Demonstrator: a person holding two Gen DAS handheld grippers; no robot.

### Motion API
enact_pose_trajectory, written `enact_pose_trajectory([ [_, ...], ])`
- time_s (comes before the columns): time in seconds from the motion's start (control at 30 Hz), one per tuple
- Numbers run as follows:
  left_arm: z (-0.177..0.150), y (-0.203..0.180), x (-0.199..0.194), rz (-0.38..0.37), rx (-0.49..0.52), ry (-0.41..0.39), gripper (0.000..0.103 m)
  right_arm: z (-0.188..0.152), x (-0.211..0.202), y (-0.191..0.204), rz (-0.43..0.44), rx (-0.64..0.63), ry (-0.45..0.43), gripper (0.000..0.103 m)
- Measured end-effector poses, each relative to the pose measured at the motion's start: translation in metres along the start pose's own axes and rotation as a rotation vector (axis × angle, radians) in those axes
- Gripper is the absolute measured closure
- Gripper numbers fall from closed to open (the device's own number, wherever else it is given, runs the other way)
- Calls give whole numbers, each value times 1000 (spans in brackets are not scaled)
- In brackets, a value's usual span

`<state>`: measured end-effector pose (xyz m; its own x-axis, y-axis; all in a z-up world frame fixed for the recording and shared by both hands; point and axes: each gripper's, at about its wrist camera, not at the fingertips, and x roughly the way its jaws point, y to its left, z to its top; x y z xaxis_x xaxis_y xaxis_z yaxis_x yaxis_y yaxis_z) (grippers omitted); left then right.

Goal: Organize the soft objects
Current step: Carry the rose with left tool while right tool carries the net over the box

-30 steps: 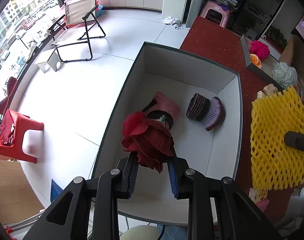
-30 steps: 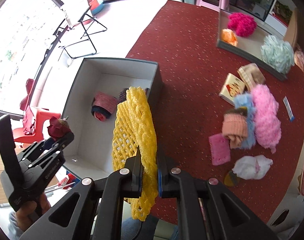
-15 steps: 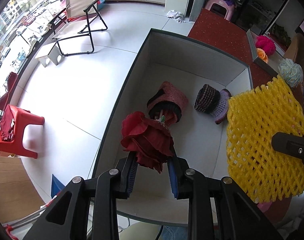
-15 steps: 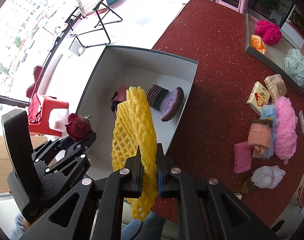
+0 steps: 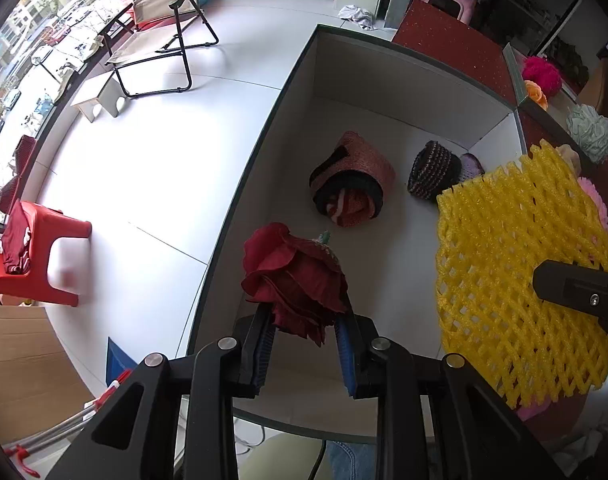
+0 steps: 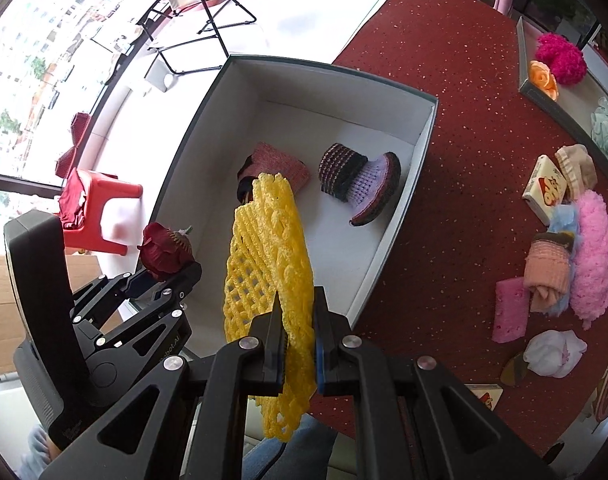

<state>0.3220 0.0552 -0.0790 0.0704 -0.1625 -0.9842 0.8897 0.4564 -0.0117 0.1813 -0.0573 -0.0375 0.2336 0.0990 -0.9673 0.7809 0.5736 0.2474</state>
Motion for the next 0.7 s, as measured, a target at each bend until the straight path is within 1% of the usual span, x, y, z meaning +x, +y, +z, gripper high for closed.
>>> enact_pose_trajectory([
  [0.27, 0, -3, 6, 12, 16, 19, 74, 7, 8, 0, -7, -3, 22, 92],
  [0.7, 0, -10, 13, 26, 37, 44, 74, 7, 20, 4, -21, -21, 48, 92],
])
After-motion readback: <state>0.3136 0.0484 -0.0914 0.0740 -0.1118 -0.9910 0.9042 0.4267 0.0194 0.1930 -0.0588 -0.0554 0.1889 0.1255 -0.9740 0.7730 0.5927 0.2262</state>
